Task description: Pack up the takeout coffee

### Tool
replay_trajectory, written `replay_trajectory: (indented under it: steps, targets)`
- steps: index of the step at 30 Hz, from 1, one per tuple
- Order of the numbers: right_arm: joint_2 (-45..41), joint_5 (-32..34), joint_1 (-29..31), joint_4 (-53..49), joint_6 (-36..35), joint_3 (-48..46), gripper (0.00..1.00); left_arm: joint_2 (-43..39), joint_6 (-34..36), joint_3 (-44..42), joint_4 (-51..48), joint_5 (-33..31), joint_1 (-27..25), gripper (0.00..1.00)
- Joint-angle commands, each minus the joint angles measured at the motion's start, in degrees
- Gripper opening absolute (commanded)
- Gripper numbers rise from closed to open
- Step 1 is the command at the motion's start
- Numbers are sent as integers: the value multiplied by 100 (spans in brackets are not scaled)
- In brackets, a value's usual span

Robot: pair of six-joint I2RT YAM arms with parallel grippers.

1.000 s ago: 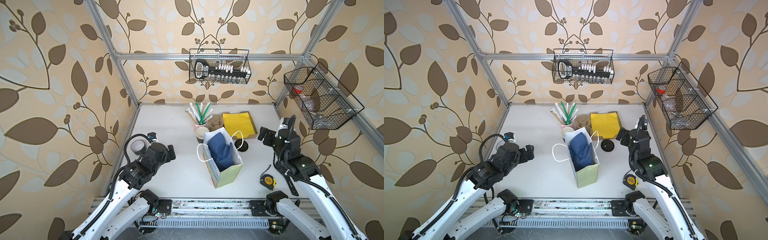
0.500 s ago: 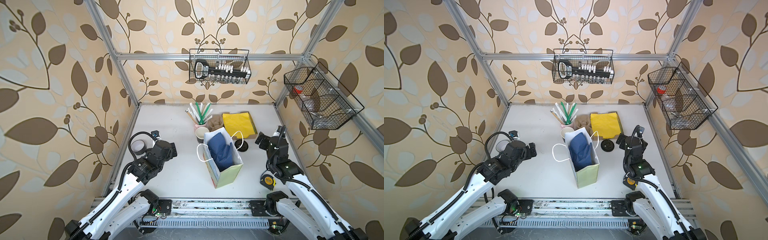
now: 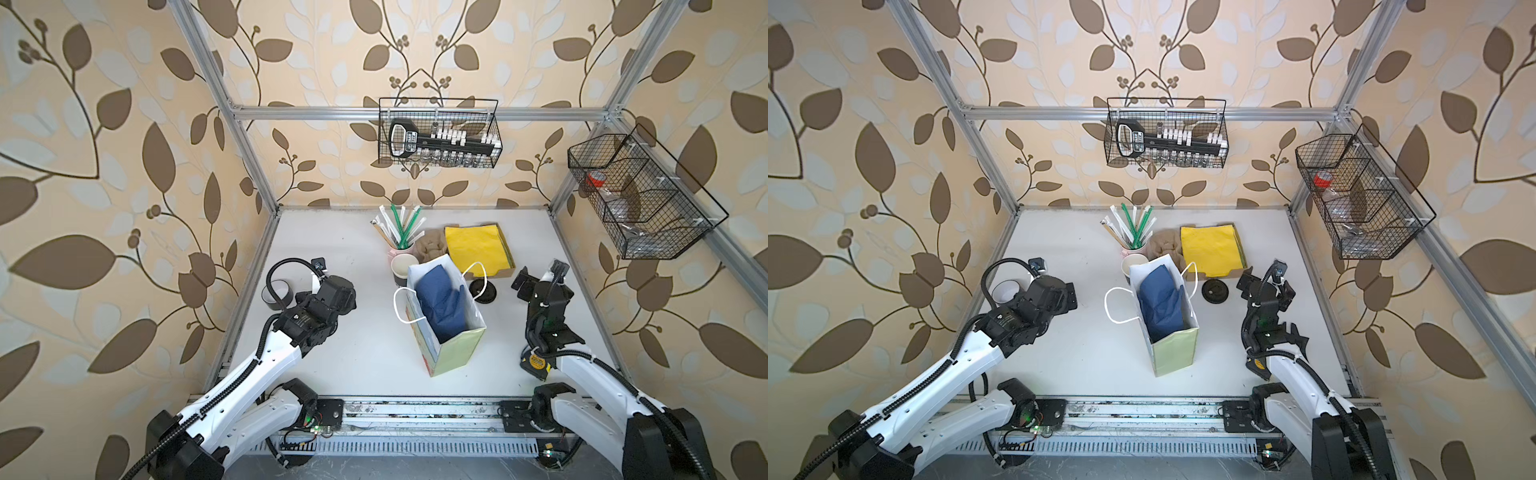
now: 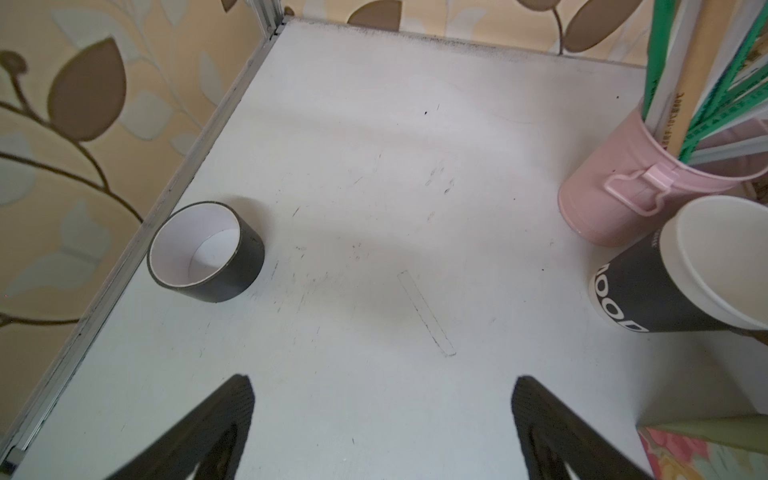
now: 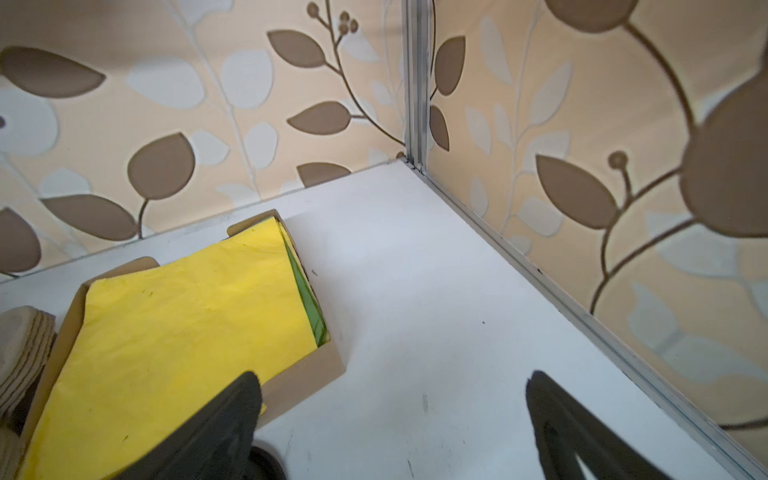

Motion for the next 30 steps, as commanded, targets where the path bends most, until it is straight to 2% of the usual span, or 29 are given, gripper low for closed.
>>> replay_trajectory:
  steps: [1, 3, 5, 7, 10, 13, 16, 18, 21, 24, 27, 28, 30]
  targets:
    - [222, -104, -73, 1266, -257, -260, 100, -246, 237, -185, 427, -142, 47, 99]
    - [488, -249, -185, 1705, -335, -378, 100, -325, 298, -258, 542, -156, 42, 99]
    - [566, -593, -375, 1575, -225, -268, 100, -417, 439, -389, 758, -198, 43, 99]
    - [653, -781, -425, 2177, -257, -453, 100, -485, 560, -507, 973, -283, 44, 99]
    - [917, -622, -426, 2762, -236, -538, 100, -425, 492, -554, 1016, -340, 44, 99]
    - [1165, -990, -427, 3184, -479, -542, 100, -328, 434, -565, 1061, -379, 43, 99]
    - [979, -947, -438, 3646, -427, -914, 100, -336, 458, -578, 1102, -474, 46, 99]
    - [711, -1225, -432, 3512, -626, -1003, 100, -348, 467, -630, 1169, -578, 45, 99]
    - [322, -1456, -400, 2452, -1025, -832, 100, -317, 644, -737, 1363, -577, 74, 99]
    - [205, -1621, -347, 2546, -1040, -907, 100, -202, 770, -762, 1547, -586, 207, 99]
    - [89, -1101, -269, 1744, -1039, -843, 100, -50, 963, -771, 1745, -585, 343, 99]
    - [159, -1014, -279, 2118, -963, -1064, 100, 5, 992, -785, 1853, -588, 394, 99]
    - [509, -1306, -278, 3029, -1186, -1352, 100, 120, 1016, -820, 2114, -541, 514, 99]
